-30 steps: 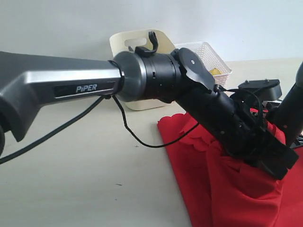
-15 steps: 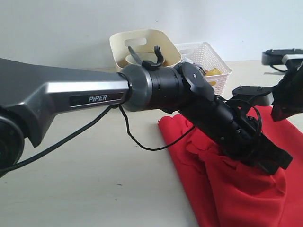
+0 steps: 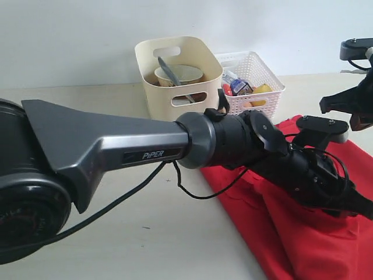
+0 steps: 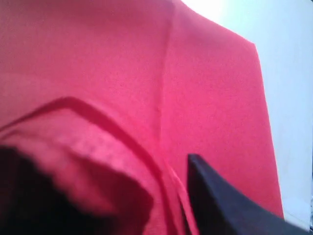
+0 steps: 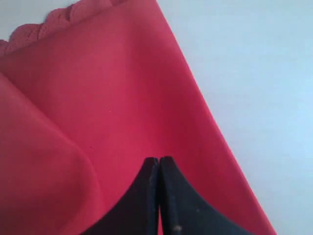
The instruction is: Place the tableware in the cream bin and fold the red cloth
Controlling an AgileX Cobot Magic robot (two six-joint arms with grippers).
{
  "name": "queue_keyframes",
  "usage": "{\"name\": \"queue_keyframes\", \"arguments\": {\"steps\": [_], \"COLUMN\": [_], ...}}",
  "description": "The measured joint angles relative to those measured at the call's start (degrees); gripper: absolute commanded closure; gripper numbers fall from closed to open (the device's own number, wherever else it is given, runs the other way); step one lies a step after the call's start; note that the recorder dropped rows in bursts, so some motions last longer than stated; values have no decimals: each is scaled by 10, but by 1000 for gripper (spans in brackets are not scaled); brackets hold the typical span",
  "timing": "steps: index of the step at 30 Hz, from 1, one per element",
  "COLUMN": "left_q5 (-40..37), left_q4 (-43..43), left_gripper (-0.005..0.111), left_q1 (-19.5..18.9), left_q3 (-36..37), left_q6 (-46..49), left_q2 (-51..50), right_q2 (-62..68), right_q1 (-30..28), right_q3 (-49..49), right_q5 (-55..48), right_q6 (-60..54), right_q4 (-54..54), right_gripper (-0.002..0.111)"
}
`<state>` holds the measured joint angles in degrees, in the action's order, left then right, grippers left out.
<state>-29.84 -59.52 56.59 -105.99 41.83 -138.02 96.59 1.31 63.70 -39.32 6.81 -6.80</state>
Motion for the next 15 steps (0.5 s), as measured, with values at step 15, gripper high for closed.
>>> {"name": "queue_keyframes", "arguments": {"steps": [15], "left_q5": [-93], "left_q4": [46], "left_gripper": [25], "left_q1": [6], "left_q3": [-72], "left_q6": [-2], "left_q2": [0], "right_q2": [0], "right_q1": [0], "right_q3": [0], "right_q5": [52], "right_q6": [-48], "right_q4": [106], "right_gripper": [108]}}
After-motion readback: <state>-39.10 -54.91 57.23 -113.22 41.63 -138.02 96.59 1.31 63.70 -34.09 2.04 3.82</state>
